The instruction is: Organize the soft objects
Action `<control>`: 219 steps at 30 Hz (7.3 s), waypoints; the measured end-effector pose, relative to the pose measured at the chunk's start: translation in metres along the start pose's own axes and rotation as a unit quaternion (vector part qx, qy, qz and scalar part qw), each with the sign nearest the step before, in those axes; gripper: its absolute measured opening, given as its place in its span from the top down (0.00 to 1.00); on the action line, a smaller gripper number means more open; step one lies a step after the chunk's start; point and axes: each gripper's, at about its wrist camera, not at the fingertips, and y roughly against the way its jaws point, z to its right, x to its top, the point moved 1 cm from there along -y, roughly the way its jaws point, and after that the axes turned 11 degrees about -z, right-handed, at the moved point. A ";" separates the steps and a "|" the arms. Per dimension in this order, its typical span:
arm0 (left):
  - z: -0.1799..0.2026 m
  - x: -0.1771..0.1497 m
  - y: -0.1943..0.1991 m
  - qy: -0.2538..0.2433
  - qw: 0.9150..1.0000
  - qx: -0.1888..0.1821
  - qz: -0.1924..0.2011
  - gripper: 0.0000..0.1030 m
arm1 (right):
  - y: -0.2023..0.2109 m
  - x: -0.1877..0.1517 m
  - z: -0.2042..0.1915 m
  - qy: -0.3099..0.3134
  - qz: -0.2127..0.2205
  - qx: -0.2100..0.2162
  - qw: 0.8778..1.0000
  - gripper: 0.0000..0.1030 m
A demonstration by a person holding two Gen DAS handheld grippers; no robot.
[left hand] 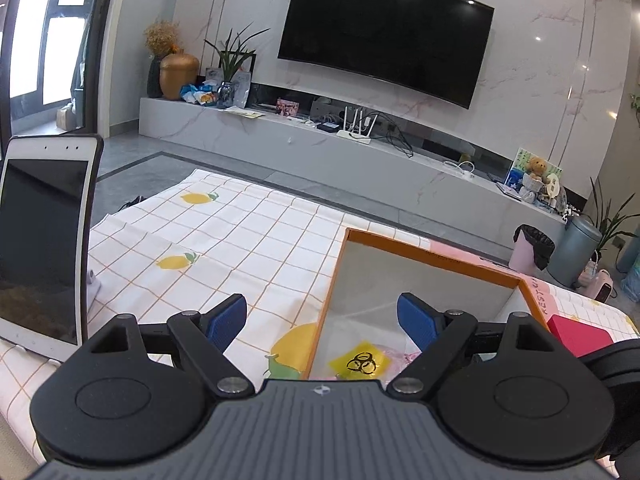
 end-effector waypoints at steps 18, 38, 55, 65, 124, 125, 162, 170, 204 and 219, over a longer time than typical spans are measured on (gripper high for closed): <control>-0.009 0.006 0.007 0.014 1.000 0.014 0.016 0.03 | -0.003 -0.018 -0.013 0.096 -0.019 0.022 0.995 0.03; 0.039 0.017 0.055 -0.044 0.996 0.054 0.060 0.03 | 0.065 -0.031 -0.001 0.226 0.090 0.031 0.969 0.03; 0.175 0.009 0.073 -0.144 0.988 -0.043 0.035 0.03 | 0.122 -0.014 0.137 0.245 0.212 -0.094 0.941 0.03; 0.235 -0.028 0.059 -0.200 0.973 -0.110 -0.023 0.03 | 0.113 0.008 0.250 0.137 0.197 -0.107 0.965 0.03; 0.284 -0.150 -0.006 -0.288 0.940 -0.154 -0.094 0.03 | -0.048 0.099 0.368 -0.108 0.073 -0.014 0.991 0.88; 0.284 -0.150 -0.007 -0.287 0.940 -0.155 -0.097 0.03 | -0.047 0.097 0.373 -0.109 0.068 -0.014 0.992 1.00; 0.301 -0.159 -0.024 -0.313 0.926 -0.179 -0.112 0.03 | -0.044 0.104 0.369 -0.096 0.036 0.035 0.994 0.52; 0.341 -0.191 -0.023 -0.447 0.870 -0.205 -0.022 0.03 | -0.039 0.097 0.387 -0.019 -0.012 -0.033 0.999 0.42; 0.398 -0.182 -0.096 -0.381 0.873 -0.249 -0.171 0.64 | -0.035 0.090 0.433 0.037 -0.029 -0.079 0.996 0.65; 0.392 -0.157 -0.062 -0.327 0.893 -0.261 -0.165 0.92 | -0.019 0.091 0.438 0.036 0.029 -0.061 0.997 0.97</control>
